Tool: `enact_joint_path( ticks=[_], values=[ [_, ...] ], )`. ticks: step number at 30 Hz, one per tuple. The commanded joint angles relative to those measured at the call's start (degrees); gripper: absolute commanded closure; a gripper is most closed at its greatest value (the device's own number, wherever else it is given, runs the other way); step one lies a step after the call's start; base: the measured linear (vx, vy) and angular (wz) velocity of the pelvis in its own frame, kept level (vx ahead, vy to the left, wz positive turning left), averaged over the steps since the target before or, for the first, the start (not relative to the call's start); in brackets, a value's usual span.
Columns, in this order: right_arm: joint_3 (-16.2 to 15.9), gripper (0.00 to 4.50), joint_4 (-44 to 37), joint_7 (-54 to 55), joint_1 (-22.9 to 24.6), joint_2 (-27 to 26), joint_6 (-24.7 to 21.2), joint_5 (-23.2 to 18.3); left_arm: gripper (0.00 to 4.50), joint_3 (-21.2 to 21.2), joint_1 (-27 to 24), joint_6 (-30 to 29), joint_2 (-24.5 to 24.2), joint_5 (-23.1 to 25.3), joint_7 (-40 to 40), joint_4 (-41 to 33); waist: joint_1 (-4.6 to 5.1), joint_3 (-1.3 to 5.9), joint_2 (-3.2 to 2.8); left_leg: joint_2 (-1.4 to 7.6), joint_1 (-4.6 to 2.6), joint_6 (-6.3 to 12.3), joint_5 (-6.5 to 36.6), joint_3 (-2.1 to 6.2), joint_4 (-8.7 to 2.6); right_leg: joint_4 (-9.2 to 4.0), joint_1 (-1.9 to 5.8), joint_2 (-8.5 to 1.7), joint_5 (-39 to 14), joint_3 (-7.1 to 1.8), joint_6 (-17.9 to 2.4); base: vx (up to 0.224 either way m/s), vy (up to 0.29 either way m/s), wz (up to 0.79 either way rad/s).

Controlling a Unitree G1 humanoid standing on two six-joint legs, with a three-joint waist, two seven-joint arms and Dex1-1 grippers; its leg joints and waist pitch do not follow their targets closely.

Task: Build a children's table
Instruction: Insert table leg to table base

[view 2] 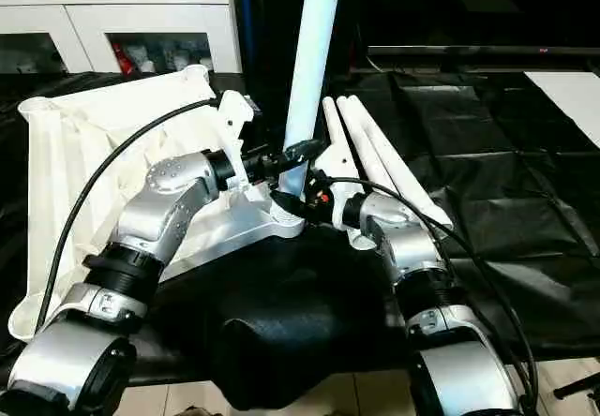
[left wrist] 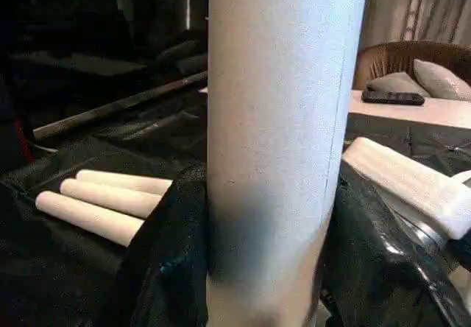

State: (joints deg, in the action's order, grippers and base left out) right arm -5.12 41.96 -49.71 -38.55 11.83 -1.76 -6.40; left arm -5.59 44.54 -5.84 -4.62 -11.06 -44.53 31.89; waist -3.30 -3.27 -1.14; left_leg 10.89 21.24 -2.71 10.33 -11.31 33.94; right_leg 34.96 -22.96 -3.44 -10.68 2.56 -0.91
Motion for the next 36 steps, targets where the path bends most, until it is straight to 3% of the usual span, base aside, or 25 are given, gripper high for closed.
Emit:
enact_joint_path(
  ticks=[1, 6, 13, 15, 19, 21, 22, 25, 29, 33, 36],
  values=[
    [-0.05, 2.21, 1.1, -0.1, -1.43, 0.24, 0.58, 0.12, 2.63, -0.9, -1.61, -2.32, -1.35, 1.95, 0.73, 3.76, -0.2, 3.78, 0.47, 2.29, -0.64, 2.97, 11.59, 1.18, -3.59, -4.45, 2.9, -4.44, -11.02, -2.28, -14.03, 0.0, 0.0, 0.0],
    [0.01, 2.45, 1.95, -0.55, -1.91, 0.24, 0.92, 0.23, 2.63, -0.67, -1.57, -2.44, -1.61, 1.89, 0.71, 3.89, -0.19, 3.64, 0.51, 2.34, -0.74, 2.62, 12.7, 1.2, -3.7, -4.74, 2.74, -4.53, -13.98, -2.29, -13.4, 0.0, 0.0, 0.0],
    [0.04, 2.56, 2.47, -1.19, -2.29, 0.1, 0.94, 0.14, 2.63, -0.53, -1.78, -2.96, -2.06, 2.77, 2.42, 4.1, -0.18, 3.7, 0.71, 2.33, -0.66, 2.76, 12.07, 1.19, -3.69, -4.63, 2.76, -4.52, -13.39, -2.31, -13.25, 0.0, 0.0, 0.0],
    [-0.01, 2.56, 2.63, -1.31, -2.36, 0.09, 1.04, 0.12, 1.93, 0.03, -1.69, -3.7, -2.08, 2.8, 3.88, 4.3, -0.18, 3.66, 0.66, 2.32, -0.65, 2.77, 12.16, 1.22, -3.71, -4.68, 2.75, -4.56, -13.9, -2.28, -13.18, 0.0, 0.0, 0.0],
    [-0.06, 2.57, 2.65, -1.4, -2.39, 0.08, 1.07, 0.09, 1.78, -0.89, -2.63, -5.56, -2.76, 1.55, -0.04, 2.31, -0.01, 3.66, 0.72, 2.2, -0.54, 2.73, 12.25, 1.26, -3.74, -4.68, 2.73, -4.48, -14.95, -2.28, -12.62, 0.0, 0.0, 0.0],
    [0.02, 2.57, 2.66, -1.48, -2.47, 0.08, 1.04, 0.01, 1.51, -0.43, -3.69, -3.33, -3.01, 1.59, 0.66, 0.86, -0.02, 3.95, 0.54, 2.39, -0.52, 3.11, 10.65, 1.26, -3.6, -4.45, 2.74, -4.51, -12.02, -2.34, -13.07, 0.0, 0.0, 0.0],
    [0.04, 2.57, 2.72, -1.48, -2.53, 0.09, 1.06, 0.02, 1.45, 0.6, -4.48, -2.55, -3.16, 0.34, 0.18, -0.33, -0.09, 4.15, 0.46, 2.45, -0.49, 3.51, 9.17, 1.19, -3.47, -4.01, 2.75, -4.39, -7.9, -2.28, -14.2, 0.0, 0.0, 0.0],
    [0.09, 2.57, 2.84, -1.48, -2.59, 0.21, 1.07, 0.05, 1.43, 2.17, -6.0, -2.66, -4.16, -1.26, -0.17, -3.28, -0.09, 4.1, 0.44, 2.56, -0.48, 3.79, 9.28, 1.14, -3.5, -3.81, 2.78, -4.44, -6.24, -2.22, -15.28, 0.0, 0.0, 0.0],
    [0.08, 2.57, 3.02, -1.55, -2.58, 0.23, 1.1, 0.07, 1.43, 1.94, -9.28, -5.24, -8.03, -2.82, -4.57, -8.4, -0.18, 3.86, 0.77, 2.62, -0.49, 3.48, 10.04, 1.05, -3.58, -3.83, 2.73, -4.55, -8.65, -2.28, -15.06, 0.0, 0.0, 0.0],
    [0.1, 2.57, 3.36, -1.7, -2.68, 0.18, 1.29, 0.19, 1.43, 2.34, -10.98, -6.95, -10.96, -3.33, -7.06, -11.47, 0.07, 3.67, 0.52, 2.61, -0.81, 2.13, 11.68, 1.0, -3.76, -4.13, 2.31, -4.33, -12.35, -2.36, -13.59, 0.0, 0.0, 0.0],
    [0.11, 2.57, 3.31, -1.72, -2.59, 0.2, 1.35, 0.21, 1.43, 0.58, -12.39, -6.82, -13.72, -1.58, -8.74, -13.12, 0.06, 3.65, 0.52, 2.64, -0.77, 1.64, 11.6, 1.05, -3.9, -4.0, 2.3, -4.3, -11.63, -2.4, -13.56, 0.0, 0.0, 0.0]
  ],
)
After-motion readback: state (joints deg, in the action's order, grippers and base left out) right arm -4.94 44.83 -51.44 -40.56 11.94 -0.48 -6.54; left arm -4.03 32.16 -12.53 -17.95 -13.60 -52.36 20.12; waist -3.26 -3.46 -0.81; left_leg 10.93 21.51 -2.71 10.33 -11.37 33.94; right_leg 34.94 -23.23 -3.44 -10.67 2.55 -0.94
